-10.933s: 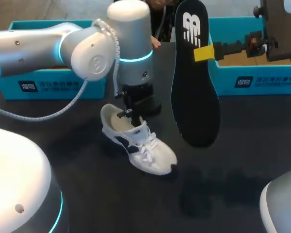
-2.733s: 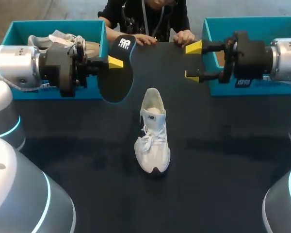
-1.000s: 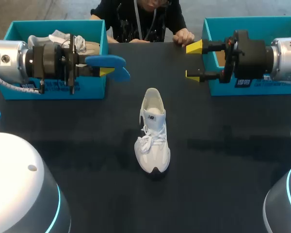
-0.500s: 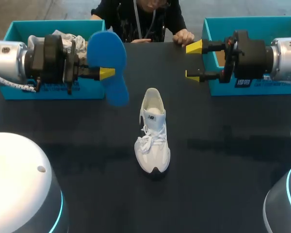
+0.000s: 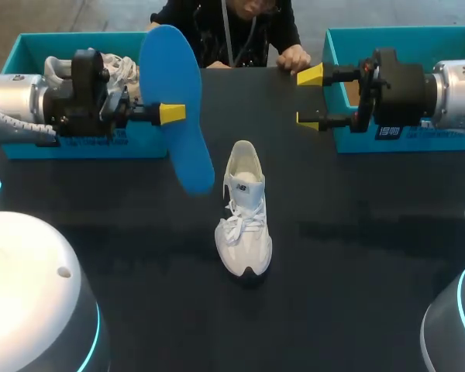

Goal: Take the shoe out of the shoebox, open the shoe tongue, remove and reinsert the insole, then place the shoe into the shoebox

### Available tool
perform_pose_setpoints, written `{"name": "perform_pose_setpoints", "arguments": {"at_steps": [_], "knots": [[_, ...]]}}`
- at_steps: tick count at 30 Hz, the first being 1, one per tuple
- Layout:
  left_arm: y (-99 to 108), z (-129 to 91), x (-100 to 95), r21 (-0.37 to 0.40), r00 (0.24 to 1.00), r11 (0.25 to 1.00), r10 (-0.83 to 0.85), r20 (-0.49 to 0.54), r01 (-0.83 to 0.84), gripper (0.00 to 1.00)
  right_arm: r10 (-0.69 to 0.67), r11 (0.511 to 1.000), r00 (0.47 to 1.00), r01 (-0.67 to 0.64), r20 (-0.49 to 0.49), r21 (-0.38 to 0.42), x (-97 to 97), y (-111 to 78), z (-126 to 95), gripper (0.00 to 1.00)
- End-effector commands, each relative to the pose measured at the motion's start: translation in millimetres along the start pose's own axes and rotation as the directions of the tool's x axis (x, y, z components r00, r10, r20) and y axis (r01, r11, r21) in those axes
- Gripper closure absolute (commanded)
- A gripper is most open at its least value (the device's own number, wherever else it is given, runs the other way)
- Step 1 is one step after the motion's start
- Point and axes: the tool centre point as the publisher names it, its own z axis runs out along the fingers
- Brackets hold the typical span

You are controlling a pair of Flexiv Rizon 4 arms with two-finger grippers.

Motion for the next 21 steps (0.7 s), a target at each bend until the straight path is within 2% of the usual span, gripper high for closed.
{"name": "perform_pose_setpoints", "arguments": {"at_steps": [1, 14, 21], "knots": [[2.8, 0.7, -5.6, 0.079, 0.927, 0.925, -0.366, -0.076, 0.372, 1.00, -0.001, 1.000, 1.000, 0.001, 0.000, -0.002, -0.7, 0.1, 2.1, 0.00], [2.8, 0.7, -5.6, 0.079, 0.927, 0.925, -0.366, -0.076, 0.372, 1.00, -0.001, 1.000, 1.000, 0.001, 0.000, -0.002, -0.7, 0.1, 2.1, 0.00], [9.6, 6.9, -10.3, 0.048, 0.791, 0.792, -0.601, -0.113, 0.608, 1.00, -0.001, 1.000, 1.000, 0.001, 0.000, -0.002, -0.7, 0.1, 2.1, 0.00]]}}
